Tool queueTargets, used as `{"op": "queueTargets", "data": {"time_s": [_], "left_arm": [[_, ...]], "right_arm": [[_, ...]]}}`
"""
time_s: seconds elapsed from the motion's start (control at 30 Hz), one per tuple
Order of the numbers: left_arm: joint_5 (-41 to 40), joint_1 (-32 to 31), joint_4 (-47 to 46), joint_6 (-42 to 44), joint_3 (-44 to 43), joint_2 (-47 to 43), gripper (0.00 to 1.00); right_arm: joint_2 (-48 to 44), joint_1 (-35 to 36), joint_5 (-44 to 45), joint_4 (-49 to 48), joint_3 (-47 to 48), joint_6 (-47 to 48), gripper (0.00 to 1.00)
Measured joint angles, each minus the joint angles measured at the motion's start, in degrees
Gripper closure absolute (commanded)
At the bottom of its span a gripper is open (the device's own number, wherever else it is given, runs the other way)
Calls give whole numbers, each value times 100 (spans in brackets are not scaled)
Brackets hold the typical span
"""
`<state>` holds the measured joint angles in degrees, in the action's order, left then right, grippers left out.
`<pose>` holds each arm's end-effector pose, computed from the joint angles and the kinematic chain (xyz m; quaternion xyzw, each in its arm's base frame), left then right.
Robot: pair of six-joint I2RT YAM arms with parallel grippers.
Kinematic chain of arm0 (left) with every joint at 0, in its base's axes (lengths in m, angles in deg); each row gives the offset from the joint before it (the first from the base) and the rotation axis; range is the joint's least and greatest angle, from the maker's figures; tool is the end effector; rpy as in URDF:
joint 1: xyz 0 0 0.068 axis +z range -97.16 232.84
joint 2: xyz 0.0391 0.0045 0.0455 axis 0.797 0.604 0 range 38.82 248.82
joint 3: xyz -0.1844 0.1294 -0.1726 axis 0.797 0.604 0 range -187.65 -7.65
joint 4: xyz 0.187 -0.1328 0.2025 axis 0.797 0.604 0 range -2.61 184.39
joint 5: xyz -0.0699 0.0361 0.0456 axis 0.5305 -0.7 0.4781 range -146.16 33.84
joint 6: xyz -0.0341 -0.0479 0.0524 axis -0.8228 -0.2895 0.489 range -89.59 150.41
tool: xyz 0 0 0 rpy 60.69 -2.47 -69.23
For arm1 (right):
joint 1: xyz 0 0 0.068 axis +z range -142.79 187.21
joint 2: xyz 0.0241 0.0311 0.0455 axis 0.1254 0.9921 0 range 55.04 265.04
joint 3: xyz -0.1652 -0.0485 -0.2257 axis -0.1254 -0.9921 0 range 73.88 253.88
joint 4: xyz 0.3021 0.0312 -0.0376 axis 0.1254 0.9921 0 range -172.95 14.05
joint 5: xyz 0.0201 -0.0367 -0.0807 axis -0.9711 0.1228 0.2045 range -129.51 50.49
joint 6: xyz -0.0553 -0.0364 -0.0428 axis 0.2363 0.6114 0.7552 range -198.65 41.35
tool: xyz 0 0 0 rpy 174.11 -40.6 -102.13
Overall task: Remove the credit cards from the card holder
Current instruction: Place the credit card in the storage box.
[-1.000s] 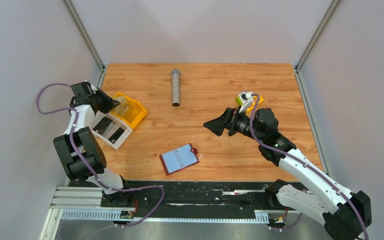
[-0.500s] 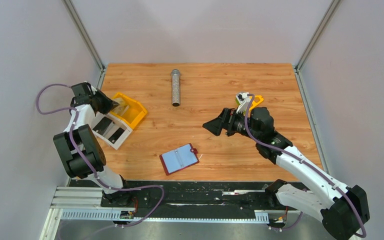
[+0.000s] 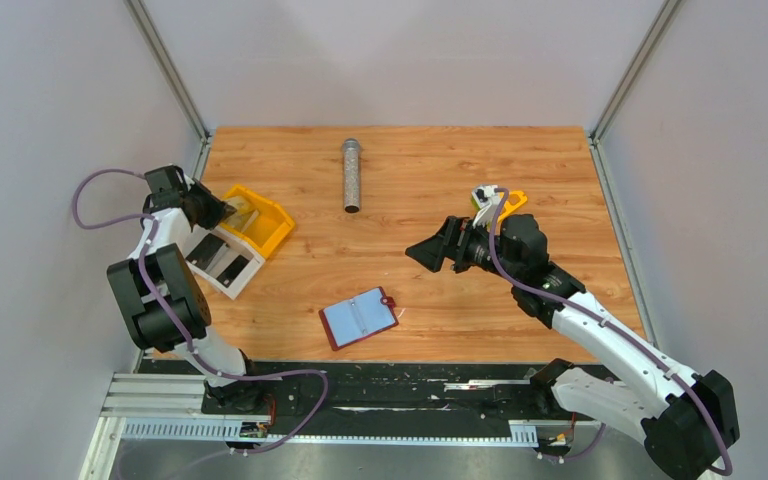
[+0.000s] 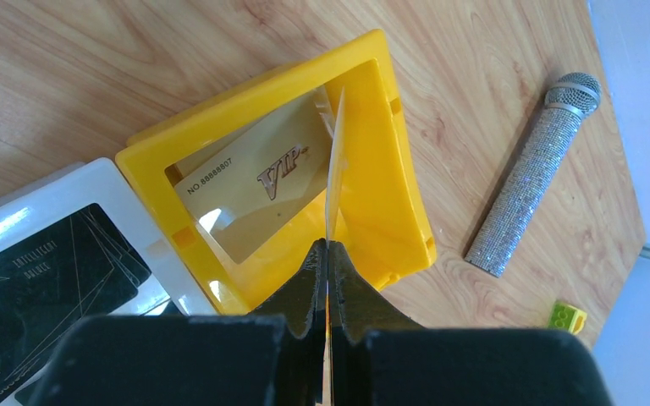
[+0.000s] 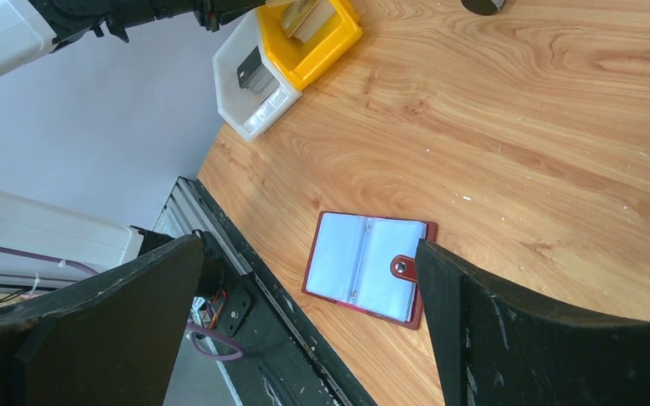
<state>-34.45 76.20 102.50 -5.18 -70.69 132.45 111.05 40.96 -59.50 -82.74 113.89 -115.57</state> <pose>0.3908 0.1416 0.1935 -0.3857 0.8269 -0.2129 0.3496 0.2328 0.1834 0.2806 -0.0823 0.7902 0.4552 0.4020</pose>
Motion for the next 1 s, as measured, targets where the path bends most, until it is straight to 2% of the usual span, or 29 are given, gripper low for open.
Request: {"op": "queueTargets", "data": {"time_s": [0.37, 0.7, 1.0], "left_arm": [[-136, -2, -4, 17, 0, 59, 94], [-334, -2, 17, 87, 0, 116, 84], [-527, -2, 138, 170, -50, 149, 80]], "right_arm": [[0, -11, 48, 33, 0, 26, 0], [-13, -22, 66, 46, 0, 24, 0], [-48, -20, 103, 44, 0, 24, 0]]}}
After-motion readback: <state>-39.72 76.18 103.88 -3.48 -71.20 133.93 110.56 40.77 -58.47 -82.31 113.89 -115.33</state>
